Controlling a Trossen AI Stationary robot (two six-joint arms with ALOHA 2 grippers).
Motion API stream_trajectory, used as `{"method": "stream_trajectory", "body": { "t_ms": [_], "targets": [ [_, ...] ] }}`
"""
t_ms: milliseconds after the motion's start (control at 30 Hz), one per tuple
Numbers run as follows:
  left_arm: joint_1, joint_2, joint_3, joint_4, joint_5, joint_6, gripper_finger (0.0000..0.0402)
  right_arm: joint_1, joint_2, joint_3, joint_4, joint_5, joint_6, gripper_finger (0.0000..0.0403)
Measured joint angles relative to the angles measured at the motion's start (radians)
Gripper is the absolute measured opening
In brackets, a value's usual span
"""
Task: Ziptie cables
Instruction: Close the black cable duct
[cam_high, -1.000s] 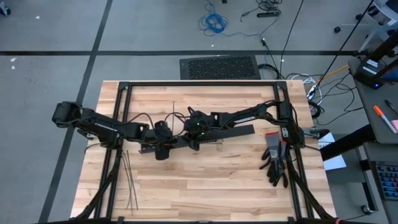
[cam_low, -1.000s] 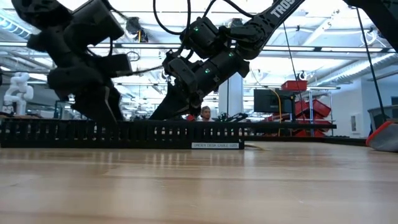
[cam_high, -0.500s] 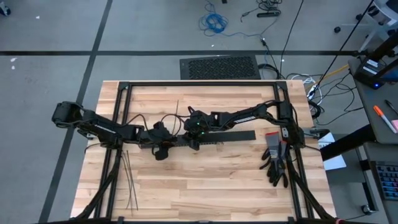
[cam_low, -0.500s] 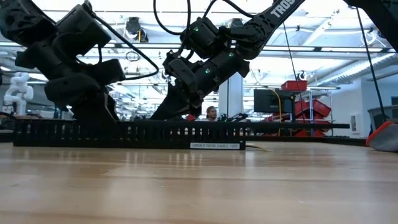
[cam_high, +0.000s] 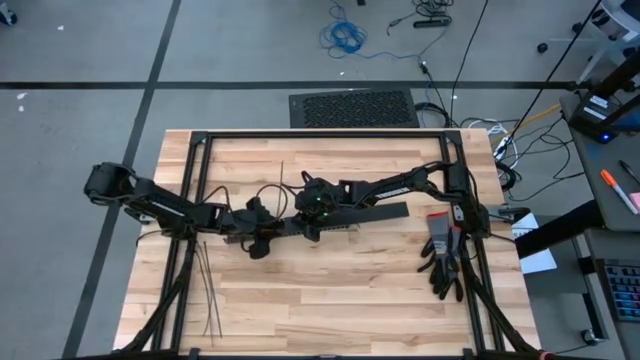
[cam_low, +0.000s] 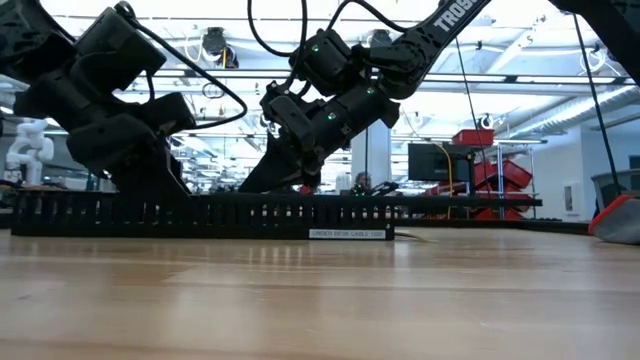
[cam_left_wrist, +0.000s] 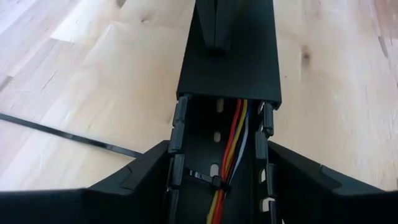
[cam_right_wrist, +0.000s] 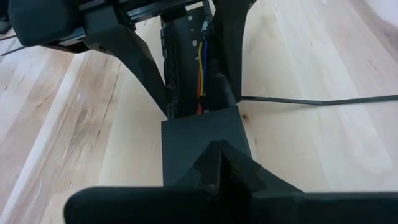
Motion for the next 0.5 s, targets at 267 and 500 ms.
{"method": "stream_trajectory", "body": {
  "t_ms": [267, 500],
  "targets": [
    [-0.007, 0.047, -0.001, 0.065, 0.0, -0.002, 0.0239, 0.001, 0.002, -0.003, 0.05, -0.012, 0.007, 0.0],
    [-0.008, 0.089, 0.0, 0.116, 0.0, -0.007, 0.0239, 0.002, 0.031, -0.002, 0.109, -0.017, 0.021, 0.0]
  ]
}}
